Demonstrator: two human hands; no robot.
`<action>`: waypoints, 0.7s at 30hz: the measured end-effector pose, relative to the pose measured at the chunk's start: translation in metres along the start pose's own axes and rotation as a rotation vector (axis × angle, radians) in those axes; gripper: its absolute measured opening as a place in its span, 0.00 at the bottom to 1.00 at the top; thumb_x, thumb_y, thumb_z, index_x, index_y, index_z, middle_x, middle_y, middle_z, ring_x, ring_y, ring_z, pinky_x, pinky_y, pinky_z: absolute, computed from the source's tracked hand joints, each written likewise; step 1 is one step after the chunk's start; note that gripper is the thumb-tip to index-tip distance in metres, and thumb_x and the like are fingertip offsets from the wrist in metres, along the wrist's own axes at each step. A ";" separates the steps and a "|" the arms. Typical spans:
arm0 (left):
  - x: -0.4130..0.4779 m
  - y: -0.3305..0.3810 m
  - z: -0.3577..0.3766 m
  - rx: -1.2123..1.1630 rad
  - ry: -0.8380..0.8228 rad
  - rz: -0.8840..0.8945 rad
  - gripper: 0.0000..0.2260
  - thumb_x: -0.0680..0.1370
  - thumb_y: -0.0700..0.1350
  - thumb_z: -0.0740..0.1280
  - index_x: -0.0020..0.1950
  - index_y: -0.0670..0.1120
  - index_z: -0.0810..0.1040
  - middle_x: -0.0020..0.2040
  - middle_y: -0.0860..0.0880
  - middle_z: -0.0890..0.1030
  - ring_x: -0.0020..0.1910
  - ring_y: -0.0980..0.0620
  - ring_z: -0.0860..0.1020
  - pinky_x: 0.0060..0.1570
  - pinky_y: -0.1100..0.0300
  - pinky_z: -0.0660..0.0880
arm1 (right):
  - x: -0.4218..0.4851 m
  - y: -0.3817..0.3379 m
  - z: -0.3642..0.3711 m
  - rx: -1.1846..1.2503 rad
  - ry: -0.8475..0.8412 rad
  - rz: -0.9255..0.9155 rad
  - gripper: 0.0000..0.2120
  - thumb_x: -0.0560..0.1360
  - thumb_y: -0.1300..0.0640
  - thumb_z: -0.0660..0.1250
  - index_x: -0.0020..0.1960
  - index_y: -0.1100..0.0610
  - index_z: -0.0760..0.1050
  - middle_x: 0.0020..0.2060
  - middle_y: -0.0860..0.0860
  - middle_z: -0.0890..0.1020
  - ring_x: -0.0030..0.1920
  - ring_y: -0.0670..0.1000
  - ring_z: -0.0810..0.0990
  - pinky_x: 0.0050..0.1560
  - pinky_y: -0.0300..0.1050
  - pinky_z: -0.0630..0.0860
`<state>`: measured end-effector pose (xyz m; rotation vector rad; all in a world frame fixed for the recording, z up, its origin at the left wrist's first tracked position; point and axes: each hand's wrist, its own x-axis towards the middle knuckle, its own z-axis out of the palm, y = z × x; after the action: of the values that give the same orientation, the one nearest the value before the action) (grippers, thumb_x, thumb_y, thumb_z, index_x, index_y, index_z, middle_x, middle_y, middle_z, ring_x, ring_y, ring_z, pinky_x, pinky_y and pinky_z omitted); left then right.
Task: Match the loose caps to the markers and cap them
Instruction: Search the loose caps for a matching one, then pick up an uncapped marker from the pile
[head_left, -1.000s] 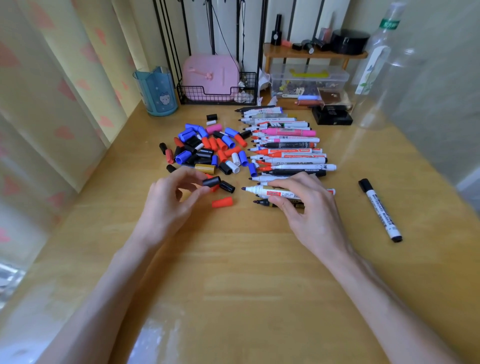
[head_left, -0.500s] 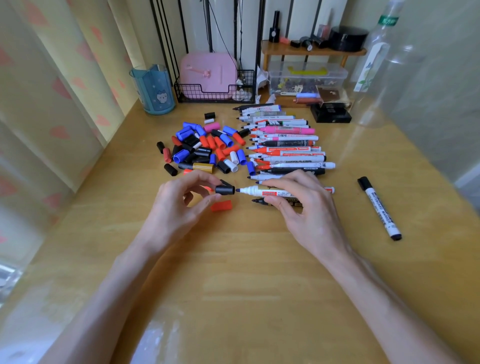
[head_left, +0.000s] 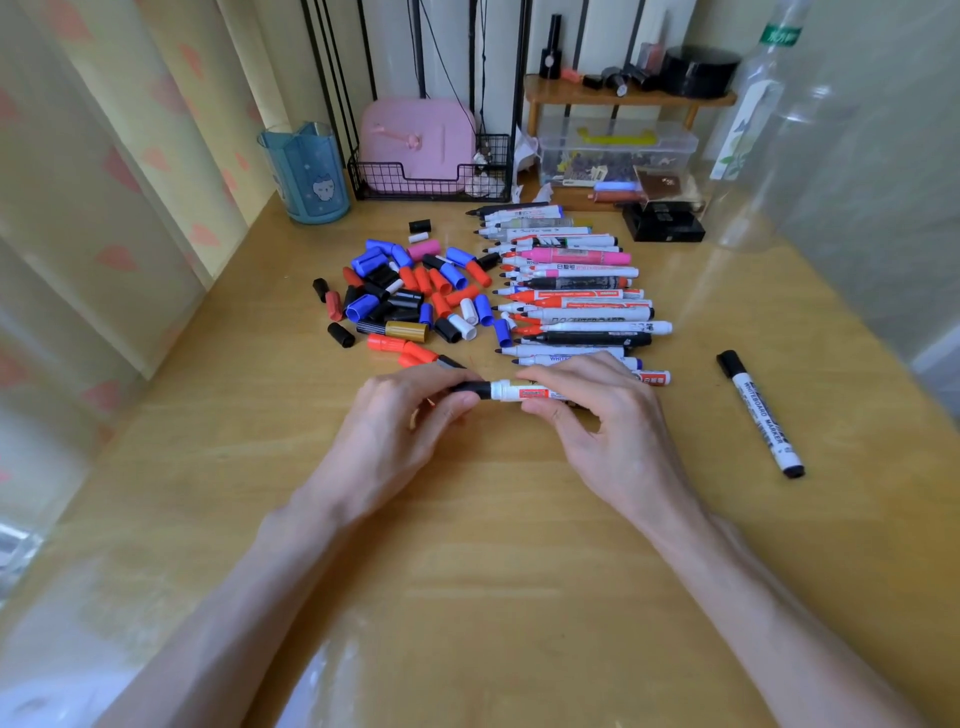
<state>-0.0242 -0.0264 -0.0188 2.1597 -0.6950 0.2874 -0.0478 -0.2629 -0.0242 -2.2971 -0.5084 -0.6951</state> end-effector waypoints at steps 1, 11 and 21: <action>0.001 0.000 -0.001 0.019 -0.002 0.009 0.08 0.83 0.48 0.68 0.60 0.49 0.84 0.42 0.59 0.83 0.41 0.59 0.80 0.45 0.65 0.75 | 0.001 0.001 -0.001 -0.002 -0.007 -0.003 0.11 0.77 0.58 0.75 0.59 0.56 0.86 0.47 0.48 0.85 0.49 0.52 0.79 0.54 0.43 0.74; 0.000 -0.037 -0.019 0.242 0.043 -0.113 0.12 0.78 0.48 0.73 0.60 0.59 0.82 0.53 0.58 0.82 0.52 0.54 0.77 0.46 0.57 0.73 | 0.002 0.011 -0.004 -0.055 0.010 0.094 0.12 0.77 0.58 0.76 0.59 0.55 0.85 0.50 0.47 0.85 0.53 0.52 0.79 0.56 0.47 0.76; 0.003 -0.043 -0.016 0.196 0.034 -0.150 0.07 0.79 0.49 0.74 0.57 0.57 0.84 0.51 0.60 0.83 0.50 0.57 0.79 0.45 0.70 0.67 | 0.002 0.007 -0.005 -0.060 -0.014 0.099 0.12 0.77 0.56 0.76 0.60 0.55 0.84 0.50 0.46 0.85 0.52 0.51 0.79 0.56 0.45 0.75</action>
<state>0.0030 0.0068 -0.0355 2.3735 -0.4992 0.3225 -0.0443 -0.2708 -0.0234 -2.3669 -0.3818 -0.6549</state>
